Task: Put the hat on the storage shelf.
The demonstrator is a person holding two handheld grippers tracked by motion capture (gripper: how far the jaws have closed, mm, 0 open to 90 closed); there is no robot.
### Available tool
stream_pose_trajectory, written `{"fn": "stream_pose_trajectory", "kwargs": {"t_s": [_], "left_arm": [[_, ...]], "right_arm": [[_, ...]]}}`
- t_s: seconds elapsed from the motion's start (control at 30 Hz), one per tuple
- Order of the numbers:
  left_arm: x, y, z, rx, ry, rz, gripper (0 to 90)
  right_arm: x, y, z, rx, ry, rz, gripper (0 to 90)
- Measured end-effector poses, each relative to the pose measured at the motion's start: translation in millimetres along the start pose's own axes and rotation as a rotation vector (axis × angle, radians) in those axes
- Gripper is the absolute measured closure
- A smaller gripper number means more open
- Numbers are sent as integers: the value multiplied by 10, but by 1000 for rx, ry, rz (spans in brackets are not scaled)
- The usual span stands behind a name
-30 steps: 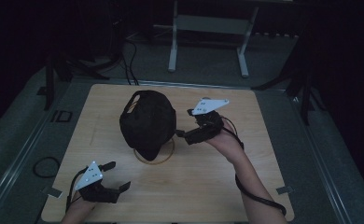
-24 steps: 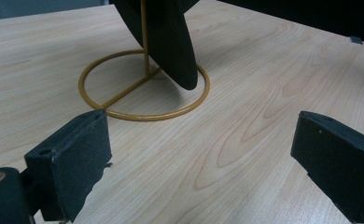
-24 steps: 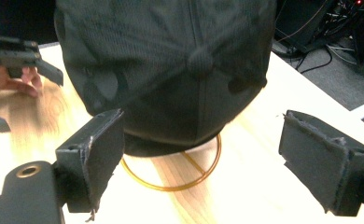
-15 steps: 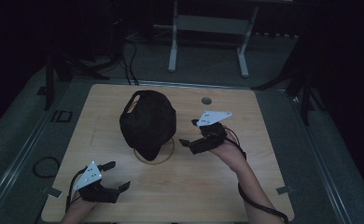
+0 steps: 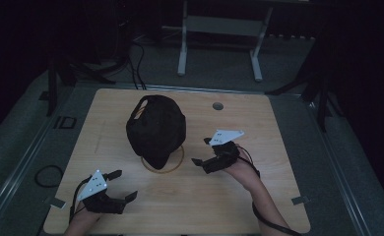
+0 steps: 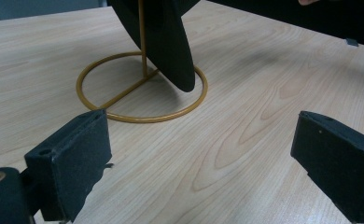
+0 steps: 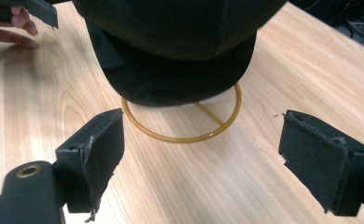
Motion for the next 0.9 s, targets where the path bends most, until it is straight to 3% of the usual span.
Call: {"fn": "stream_pose_trajectory", "kwargs": {"t_s": [0.5,0.7,0.9], "left_arm": [[8,-3,1,3,3,-1,53],[10,-3,0,1,3,-2,53],[11,-3,1,1,4,-2,53]], "right_arm": [[-198,-39,-388,-14,-42,23,141],[-212,-35,-474,-33,-46,18,141],[-218,-58,-582,-22,-63,14,141]]}}
Point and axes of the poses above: each handheld gripper's, and its own axes: x roughly backward along the jaws, z roughly out of its top, y roughly to its right, the point moved 2 cm from there along -x, roughly forward along the jaws, and after that the axes turned 8 degrees about z, right-handed, at the moved point
